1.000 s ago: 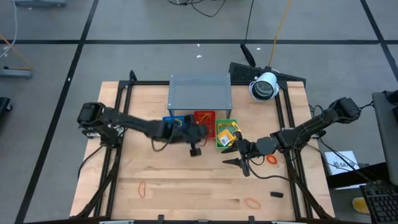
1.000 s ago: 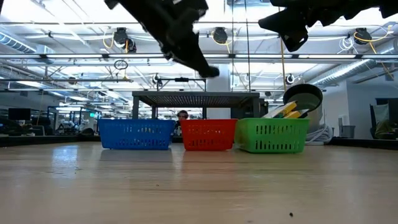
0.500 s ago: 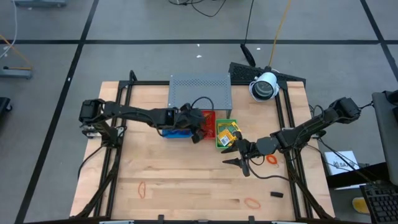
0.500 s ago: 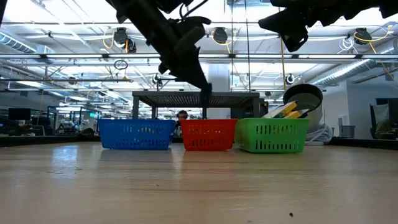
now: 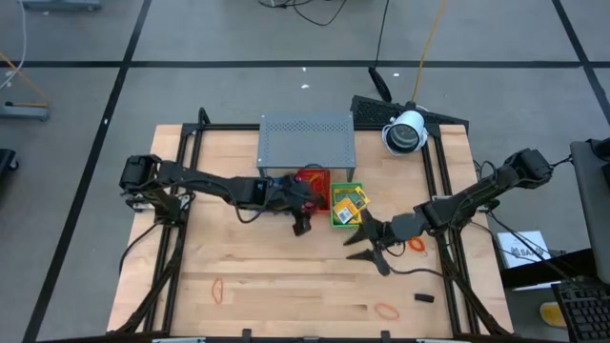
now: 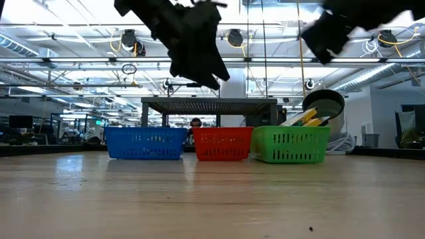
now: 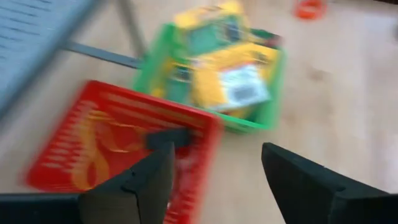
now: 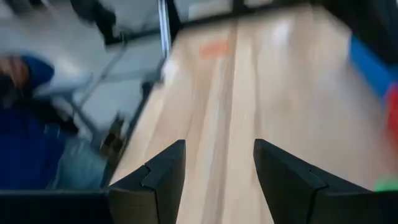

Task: Pick & Place Office Desk Supplies
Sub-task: Put the orange spring keychain into the blue bin

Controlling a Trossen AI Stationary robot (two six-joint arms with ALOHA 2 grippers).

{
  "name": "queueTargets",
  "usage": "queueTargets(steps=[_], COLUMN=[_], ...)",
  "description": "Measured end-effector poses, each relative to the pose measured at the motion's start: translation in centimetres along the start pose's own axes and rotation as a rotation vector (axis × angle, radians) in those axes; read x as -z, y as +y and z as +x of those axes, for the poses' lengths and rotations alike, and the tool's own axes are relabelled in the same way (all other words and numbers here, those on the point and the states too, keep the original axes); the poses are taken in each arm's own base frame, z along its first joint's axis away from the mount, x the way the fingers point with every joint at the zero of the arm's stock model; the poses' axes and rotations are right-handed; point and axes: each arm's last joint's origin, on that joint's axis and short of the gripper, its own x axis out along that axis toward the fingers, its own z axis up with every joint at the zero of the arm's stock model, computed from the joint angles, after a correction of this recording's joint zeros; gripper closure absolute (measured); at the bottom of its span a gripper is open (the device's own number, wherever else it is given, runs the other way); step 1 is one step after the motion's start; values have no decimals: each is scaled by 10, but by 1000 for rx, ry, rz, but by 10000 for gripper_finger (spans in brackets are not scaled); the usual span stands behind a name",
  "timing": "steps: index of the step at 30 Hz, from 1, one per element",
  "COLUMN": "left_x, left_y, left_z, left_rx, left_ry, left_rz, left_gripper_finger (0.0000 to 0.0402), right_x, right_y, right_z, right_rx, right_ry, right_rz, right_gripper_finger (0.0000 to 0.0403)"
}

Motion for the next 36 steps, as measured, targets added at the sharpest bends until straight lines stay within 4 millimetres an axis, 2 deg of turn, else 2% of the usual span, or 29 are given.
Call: queueTargets(steps=[6, 12, 16, 19, 26, 32, 36], left_x=[12, 21, 24, 25, 22, 22, 22], left_y=[-36, -63, -74, -78, -79, -79, -79], left_z=[-8, -17, -21, -23, -23, -23, -23], left_rx=[169, 232, 259, 273, 279, 278, 279], left_ry=[41, 36, 30, 17, -13, -14, -12], left_rz=[81, 150, 163, 167, 174, 187, 174], left_gripper_finger=[163, 178, 184, 185, 186, 185, 185], right_x=[39, 69, 86, 97, 110, 113, 113], right_y=[28, 66, 80, 77, 46, 39, 37], right_z=[-10, -20, -25, -34, -59, -65, -67], right_rx=[114, 122, 151, 256, 636, 731, 750], right_ry=[223, 265, 310, 376, 537, 655, 670], right_rz=[164, 322, 428, 503, 596, 669, 662], right_gripper_finger=[220, 220, 220, 220, 220, 220, 220])
